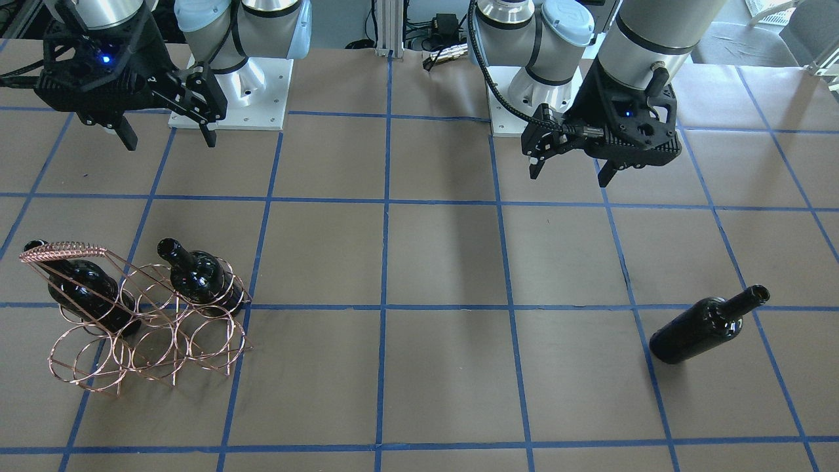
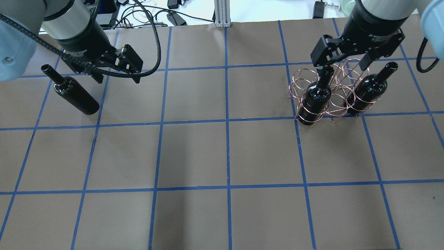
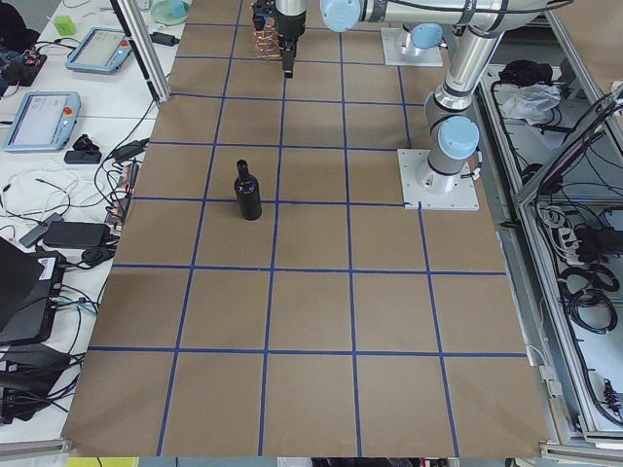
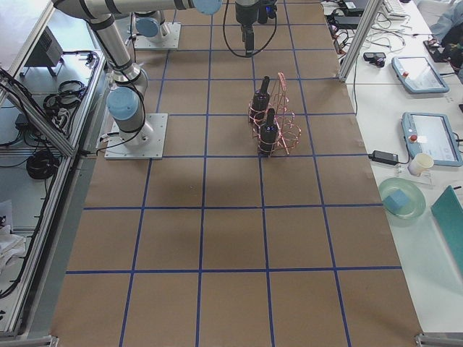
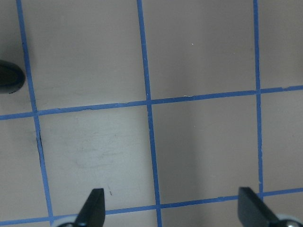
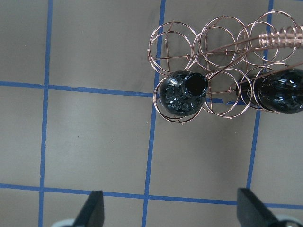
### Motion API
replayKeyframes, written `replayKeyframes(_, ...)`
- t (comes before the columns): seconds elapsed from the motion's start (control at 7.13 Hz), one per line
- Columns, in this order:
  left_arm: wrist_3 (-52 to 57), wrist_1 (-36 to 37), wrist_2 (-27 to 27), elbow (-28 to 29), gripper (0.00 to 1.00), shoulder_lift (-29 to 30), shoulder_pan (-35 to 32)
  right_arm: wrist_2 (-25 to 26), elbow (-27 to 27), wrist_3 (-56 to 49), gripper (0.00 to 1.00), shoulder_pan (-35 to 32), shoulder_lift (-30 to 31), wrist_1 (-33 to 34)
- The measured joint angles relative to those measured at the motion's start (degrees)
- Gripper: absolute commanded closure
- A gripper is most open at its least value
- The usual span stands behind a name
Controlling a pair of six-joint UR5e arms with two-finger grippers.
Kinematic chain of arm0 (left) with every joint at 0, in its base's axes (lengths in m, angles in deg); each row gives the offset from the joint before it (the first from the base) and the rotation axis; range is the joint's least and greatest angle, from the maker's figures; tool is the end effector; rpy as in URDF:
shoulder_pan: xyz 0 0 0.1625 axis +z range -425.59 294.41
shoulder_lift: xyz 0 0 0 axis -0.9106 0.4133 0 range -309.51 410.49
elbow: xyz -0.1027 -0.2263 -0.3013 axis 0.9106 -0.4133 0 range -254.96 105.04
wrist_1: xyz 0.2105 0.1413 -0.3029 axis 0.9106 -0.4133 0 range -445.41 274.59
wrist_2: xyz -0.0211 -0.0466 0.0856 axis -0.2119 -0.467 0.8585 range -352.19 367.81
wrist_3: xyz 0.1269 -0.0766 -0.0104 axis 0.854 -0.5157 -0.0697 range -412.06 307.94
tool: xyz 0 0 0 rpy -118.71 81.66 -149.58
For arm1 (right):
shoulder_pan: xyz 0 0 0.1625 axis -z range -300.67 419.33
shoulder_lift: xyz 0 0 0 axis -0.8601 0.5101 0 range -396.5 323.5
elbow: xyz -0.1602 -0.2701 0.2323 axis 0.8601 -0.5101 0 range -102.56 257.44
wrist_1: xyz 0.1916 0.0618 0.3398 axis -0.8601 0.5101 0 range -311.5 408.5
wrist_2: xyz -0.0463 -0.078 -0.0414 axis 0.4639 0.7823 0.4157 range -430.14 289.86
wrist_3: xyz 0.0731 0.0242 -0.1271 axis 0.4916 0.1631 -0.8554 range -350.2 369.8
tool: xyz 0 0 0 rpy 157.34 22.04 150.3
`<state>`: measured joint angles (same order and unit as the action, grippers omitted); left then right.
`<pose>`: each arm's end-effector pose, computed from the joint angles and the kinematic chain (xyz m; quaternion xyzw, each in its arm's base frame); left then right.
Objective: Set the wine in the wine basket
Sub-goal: 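Move the left gripper above the neck of the lying black wine bottle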
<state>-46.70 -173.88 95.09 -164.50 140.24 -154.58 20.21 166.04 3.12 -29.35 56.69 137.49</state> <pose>-0.1320 -0.4779 0.4133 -0.0384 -0.9988 0.0208 0.0226 0.1218 -0.4606 0.4403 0.0467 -0.9984 0.0309 0.0052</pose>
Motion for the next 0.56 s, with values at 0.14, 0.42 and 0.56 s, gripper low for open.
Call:
replayKeyframes(0.14,0.0,0.0,0.0,-0.1,0.0,-0.1,0.0,0.0,0.0,0.2,0.0,0.0,0.0,0.0)
replayKeyframes(0.42,0.0,0.1,0.0,-0.1,0.0,-0.4,0.0,-0.1,0.0,1.3,0.0,0.1,0.0,0.1)
replayKeyframes(0.56,0.0,0.0,0.1,-0.2,0.0,-0.5,0.1,-0.1,0.0,1.8,0.0,0.2,0.0,0.1)
